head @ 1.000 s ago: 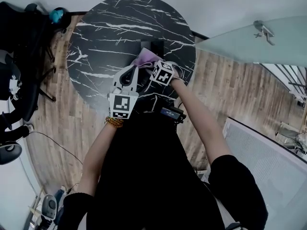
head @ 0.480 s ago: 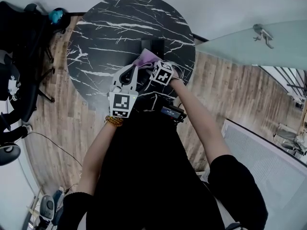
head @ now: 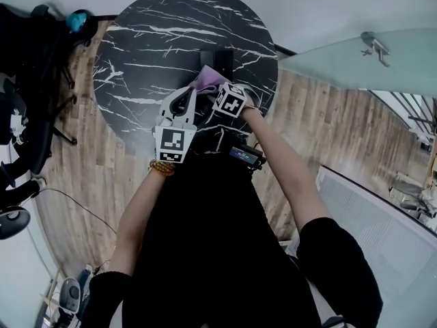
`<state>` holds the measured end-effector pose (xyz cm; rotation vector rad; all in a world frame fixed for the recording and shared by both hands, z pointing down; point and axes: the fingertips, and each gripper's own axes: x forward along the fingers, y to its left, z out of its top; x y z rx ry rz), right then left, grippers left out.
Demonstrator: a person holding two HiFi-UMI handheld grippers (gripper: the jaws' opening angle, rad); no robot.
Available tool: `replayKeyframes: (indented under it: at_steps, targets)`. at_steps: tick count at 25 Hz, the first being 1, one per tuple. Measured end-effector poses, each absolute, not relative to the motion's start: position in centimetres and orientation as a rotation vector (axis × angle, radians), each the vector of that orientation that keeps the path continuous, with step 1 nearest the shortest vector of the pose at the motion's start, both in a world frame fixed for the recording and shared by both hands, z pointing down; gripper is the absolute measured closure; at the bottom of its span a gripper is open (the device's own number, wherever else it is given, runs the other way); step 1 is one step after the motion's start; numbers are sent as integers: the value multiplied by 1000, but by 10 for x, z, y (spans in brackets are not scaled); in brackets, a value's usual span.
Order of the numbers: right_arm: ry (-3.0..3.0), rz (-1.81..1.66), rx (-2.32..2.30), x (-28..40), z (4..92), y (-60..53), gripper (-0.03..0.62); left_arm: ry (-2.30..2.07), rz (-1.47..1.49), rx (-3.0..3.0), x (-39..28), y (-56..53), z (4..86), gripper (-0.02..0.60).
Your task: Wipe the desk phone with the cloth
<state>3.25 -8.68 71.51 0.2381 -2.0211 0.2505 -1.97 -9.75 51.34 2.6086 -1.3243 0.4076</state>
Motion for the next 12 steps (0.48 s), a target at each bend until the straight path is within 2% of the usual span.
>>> replayKeyframes:
  at_steps: [12]
  targets:
    - [-2023, 258, 261, 31, 721, -78, 531, -1316, 410, 2619, -22, -92, 522, 568]
